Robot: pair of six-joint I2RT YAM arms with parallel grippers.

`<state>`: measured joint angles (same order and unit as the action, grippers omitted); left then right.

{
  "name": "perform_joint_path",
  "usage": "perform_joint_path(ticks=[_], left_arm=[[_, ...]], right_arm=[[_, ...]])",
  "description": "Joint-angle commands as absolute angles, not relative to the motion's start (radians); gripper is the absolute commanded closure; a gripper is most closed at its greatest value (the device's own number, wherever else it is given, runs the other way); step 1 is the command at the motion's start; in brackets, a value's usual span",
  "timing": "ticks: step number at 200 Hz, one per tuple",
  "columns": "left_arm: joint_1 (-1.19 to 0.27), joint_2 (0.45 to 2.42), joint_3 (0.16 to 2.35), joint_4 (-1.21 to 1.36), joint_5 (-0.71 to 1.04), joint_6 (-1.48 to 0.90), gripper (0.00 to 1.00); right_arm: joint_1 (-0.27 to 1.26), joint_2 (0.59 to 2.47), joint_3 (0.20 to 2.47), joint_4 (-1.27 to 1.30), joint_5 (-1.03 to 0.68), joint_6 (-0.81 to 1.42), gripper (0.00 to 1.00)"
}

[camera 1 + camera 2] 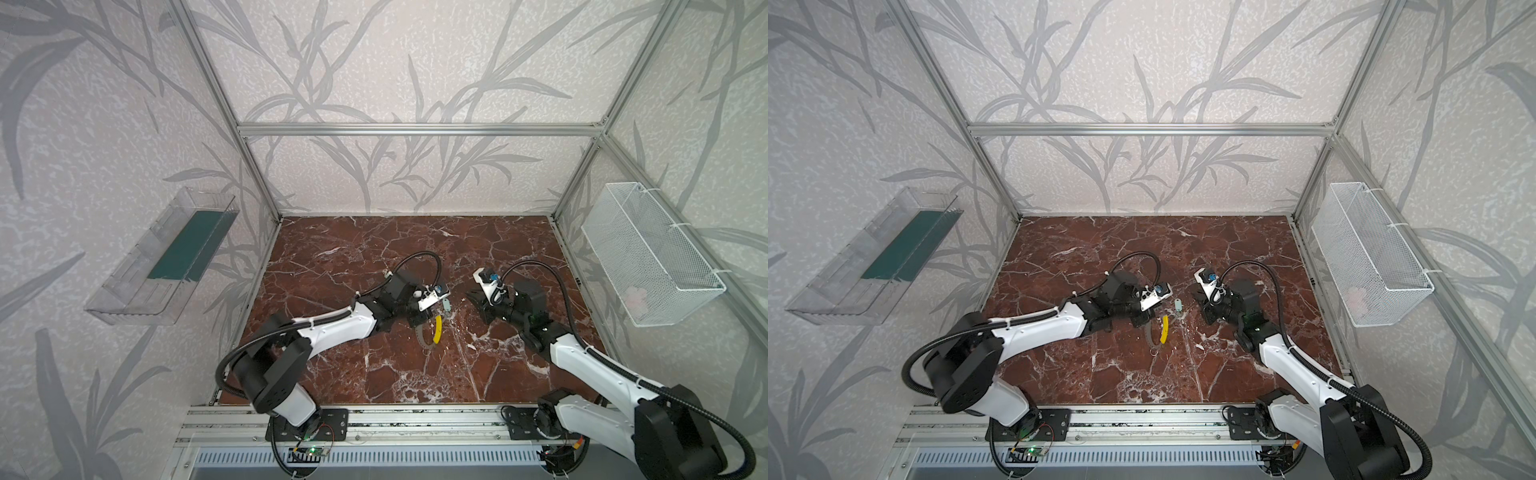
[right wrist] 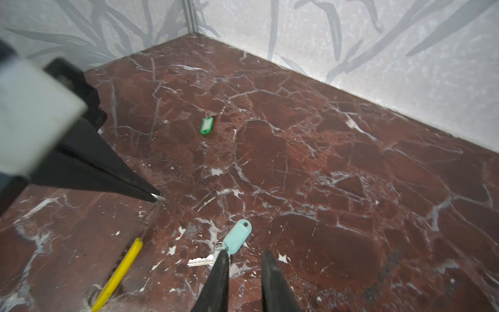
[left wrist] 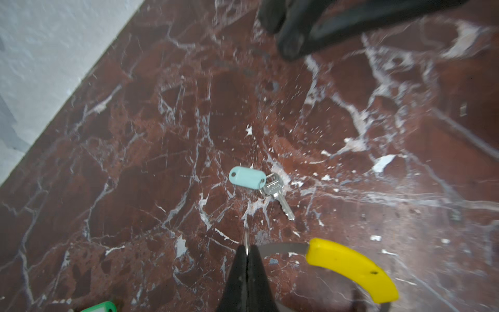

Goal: Put the keys on the keyring

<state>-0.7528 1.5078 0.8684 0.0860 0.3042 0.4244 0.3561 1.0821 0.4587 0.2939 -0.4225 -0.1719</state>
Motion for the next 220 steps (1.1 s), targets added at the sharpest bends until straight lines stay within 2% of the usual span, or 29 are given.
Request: perform_joint_path(ticks=[1, 35, 55, 87, 220], left_arm=[[-0.726, 1.387, 0.805, 0.135, 0.513, 0.433, 1.0], [-0.715, 1.269, 0.791, 0.102, 0.597, 0.445, 1.0], [-0.715, 1.221, 0.795, 0.075, 0.634, 0.467, 1.0], [-0.716, 1.173, 0.809, 0.031, 0.68, 0.519, 1.0], [-0.721, 1.069, 0.818, -0.039, 0.727, 0.624, 1.0]], right_arm=[[0.353, 1.058, 0.435, 0.422, -0.656, -0.24, 0.77], [0.362, 1.029, 0.471, 0.419, -0.847, -0.306, 0.75], [0.41, 1.008, 0.516, 0.339, -0.875, -0.396, 0.75], [0.511, 1.002, 0.596, 0.215, -0.845, -0.522, 0.74], [0.616, 0.98, 0.628, 0.184, -0.775, -0.535, 0.8]])
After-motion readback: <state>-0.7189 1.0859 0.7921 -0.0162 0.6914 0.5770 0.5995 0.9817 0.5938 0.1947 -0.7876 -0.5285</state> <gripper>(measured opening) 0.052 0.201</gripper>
